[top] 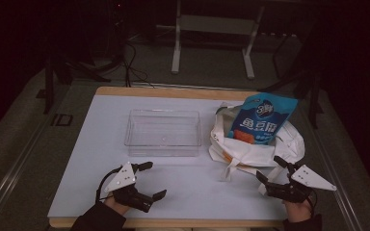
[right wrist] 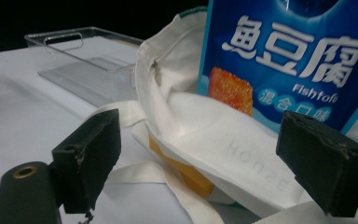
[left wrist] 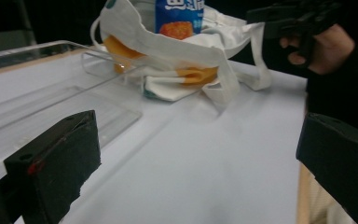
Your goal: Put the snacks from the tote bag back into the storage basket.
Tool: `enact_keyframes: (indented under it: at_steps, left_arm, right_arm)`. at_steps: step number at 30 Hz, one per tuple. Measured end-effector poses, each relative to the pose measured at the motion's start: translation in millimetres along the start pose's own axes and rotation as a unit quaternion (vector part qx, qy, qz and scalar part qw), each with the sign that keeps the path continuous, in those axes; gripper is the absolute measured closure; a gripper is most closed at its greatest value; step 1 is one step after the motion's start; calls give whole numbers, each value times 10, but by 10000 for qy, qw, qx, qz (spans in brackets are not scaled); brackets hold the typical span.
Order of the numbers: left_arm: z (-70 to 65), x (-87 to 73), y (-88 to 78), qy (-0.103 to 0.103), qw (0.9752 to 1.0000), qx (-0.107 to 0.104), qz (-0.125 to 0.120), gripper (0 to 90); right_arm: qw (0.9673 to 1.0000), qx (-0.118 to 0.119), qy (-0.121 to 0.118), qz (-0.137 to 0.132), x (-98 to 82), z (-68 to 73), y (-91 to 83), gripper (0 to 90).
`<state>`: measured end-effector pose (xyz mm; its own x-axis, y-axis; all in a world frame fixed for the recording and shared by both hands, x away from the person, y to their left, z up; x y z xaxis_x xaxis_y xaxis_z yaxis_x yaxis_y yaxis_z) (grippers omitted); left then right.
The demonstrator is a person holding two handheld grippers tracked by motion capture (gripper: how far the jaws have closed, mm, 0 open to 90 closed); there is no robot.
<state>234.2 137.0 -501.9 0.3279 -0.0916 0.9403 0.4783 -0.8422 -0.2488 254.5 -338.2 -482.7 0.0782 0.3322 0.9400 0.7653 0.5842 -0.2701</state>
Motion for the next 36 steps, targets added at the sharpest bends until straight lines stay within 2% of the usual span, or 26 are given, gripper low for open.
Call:
enact_keyframes:
  at_steps: [4,5,7,8,9,10,11,14,17,19,20,22,23,25,28,31,36]
  left_arm:
    - [-9,7,0,25,10000,-33,-16,0]
    - [-11,24,-8,17,10000,-39,-1,0]
    - [-4,28,-15,4,10000,-46,-14,0]
    - [4,30,-13,-67,9999,-76,-15,0]
    - [4,32,-8,-95,9999,-54,-23,0]
    - [-1,38,4,-66,10000,52,38,0]
    - [3,41,14,-73,9999,27,75,0]
    - [7,51,47,-273,9993,-166,188,0]
    - [-15,86,70,-178,9992,-220,266,0]
    - [-19,129,81,-125,9995,-218,203,0]
    - [-14,158,88,-137,9994,-283,155,0]
    - [-13,202,106,-114,9995,-257,134,0]
    - [-13,231,119,-93,9993,-323,151,0]
    - [-23,289,154,31,9992,-316,236,0]
    - [-10,364,225,152,9988,-330,316,0]
    - [41,426,308,-44,9987,-359,359,0]
    - [43,526,462,47,9984,-420,382,9]
  right_arm:
    - [9999,100,-8,94,-7,6,24,138]
    - [9994,292,12,189,-4,27,35,136]
    - [9993,329,48,193,-7,34,35,135]
    - [9991,369,87,212,-11,43,35,134]
    - [9990,353,110,260,-14,56,35,134]
    - [9988,366,100,304,-15,61,36,133]
    - [9985,477,99,261,-14,63,25,132]
    - [9984,531,100,180,5,58,2,132]
    - [9986,511,51,114,39,44,-25,132]
    - [9989,455,-4,140,65,28,-41,131]
    - [9988,467,-6,114,76,14,-50,130]
    - [9985,505,-90,190,95,-7,-66,126]
    - [9983,502,-170,254,108,-8,-68,126]
    - [9981,458,-289,290,135,-4,-74,124]
    - [9980,499,-292,264,173,-10,-69,124]
    - [9982,512,-239,212,201,-40,-62,124]
    - [9982,517,-210,219,241,-94,-42,125]
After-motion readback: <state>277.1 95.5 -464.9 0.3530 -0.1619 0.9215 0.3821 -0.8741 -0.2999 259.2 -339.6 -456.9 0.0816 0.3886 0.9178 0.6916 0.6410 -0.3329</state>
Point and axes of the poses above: each handheld gripper's, and its own axes: y roughly forward along the jaws, x roughly out of its top, z roughly to its left, the point moved 1 cm from there along y, roughly forward along the jaws, and after that the axes turned 9 degrees about -y, right-handed, at the moved point
